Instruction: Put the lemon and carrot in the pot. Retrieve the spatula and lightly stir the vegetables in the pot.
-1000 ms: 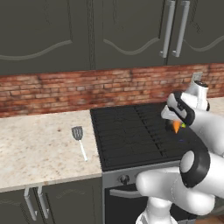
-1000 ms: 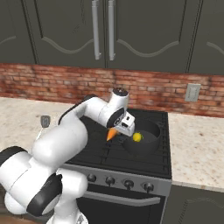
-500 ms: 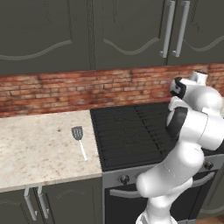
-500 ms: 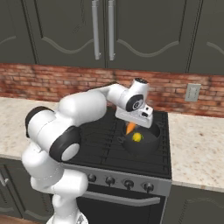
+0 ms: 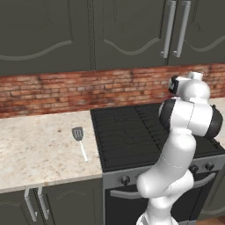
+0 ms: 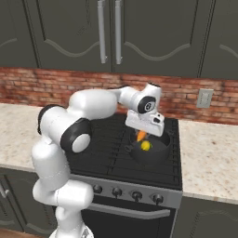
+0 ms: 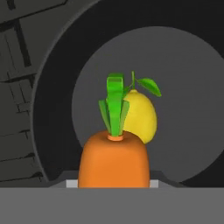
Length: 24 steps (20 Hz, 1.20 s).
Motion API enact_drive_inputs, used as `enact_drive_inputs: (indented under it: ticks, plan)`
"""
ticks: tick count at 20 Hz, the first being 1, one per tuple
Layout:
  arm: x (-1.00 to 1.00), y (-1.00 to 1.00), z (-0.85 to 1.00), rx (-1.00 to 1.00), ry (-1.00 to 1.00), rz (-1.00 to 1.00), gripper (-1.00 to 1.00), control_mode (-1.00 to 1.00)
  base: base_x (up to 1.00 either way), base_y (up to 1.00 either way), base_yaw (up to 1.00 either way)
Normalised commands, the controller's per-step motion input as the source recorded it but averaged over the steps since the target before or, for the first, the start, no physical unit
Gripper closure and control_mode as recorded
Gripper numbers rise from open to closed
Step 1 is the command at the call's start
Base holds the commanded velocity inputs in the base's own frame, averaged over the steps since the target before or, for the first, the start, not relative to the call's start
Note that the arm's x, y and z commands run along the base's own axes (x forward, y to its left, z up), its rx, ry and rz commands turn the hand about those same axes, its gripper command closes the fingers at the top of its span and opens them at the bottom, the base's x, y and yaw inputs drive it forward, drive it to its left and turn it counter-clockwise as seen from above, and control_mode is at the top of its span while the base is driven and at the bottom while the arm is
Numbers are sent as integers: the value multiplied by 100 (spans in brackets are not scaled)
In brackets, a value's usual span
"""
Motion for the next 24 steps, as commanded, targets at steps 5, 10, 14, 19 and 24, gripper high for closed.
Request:
enact_drive_inputs:
  ticks: [5, 10, 14, 19, 24]
  plan:
    - [17, -11, -22, 0, 18, 12, 100, -100, 0, 0, 0]
    - [0, -38, 0, 3, 0, 42, 100, -100, 0, 0, 0]
    - [0, -23, -5, 8, 0, 41, 100, -100, 0, 0, 0]
    - [1, 0, -8, 12, -6, 16, 100, -100, 0, 0, 0]
    - [0, 0, -7, 17, -7, 8, 100, -100, 0, 0, 0]
